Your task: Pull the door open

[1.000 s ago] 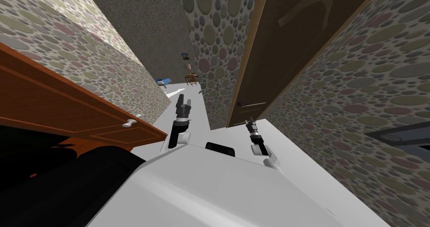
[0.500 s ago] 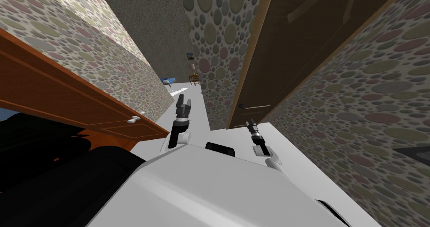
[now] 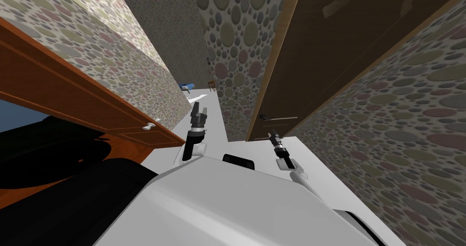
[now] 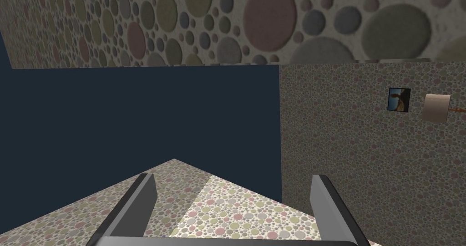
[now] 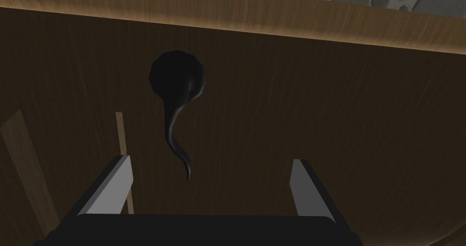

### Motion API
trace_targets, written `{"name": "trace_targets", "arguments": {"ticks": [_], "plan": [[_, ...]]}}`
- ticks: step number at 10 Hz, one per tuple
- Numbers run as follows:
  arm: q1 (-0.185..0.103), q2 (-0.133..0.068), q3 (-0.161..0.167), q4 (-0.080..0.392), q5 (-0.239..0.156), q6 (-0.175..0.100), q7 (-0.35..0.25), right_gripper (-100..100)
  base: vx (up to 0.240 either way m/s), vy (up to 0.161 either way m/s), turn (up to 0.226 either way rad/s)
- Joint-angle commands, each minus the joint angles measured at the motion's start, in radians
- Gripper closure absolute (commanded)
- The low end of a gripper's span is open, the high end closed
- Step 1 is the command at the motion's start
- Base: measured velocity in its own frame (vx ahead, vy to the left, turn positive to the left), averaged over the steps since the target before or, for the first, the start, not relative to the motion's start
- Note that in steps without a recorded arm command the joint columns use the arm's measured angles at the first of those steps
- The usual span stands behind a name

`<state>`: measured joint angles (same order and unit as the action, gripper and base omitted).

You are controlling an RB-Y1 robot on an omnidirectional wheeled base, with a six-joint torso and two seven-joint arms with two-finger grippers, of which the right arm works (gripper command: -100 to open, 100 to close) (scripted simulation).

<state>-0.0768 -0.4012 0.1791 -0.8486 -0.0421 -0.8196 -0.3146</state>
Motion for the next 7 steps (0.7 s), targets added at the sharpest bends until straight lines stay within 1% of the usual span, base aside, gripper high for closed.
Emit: {"name": "trace_targets", "arguments": {"ticks": [1, 3, 4, 7], "plan": [[-0.011, -0.008, 0.004, 0.031, 0.000, -0.006, -0.005, -100, 0.047, -0.076, 0.097], [-0.025, -0.019, 0.008, 0.070, -0.001, -0.015, -0.012, -100, 0.052, -0.070, 0.090], [-0.038, -0.027, 0.012, 0.103, -0.002, -0.022, -0.018, -100, 0.075, -0.082, 0.182], [-0.056, -0.039, 0.017, 0.150, -0.002, -0.033, -0.026, -100, 0.046, -0.068, 0.079]]}}
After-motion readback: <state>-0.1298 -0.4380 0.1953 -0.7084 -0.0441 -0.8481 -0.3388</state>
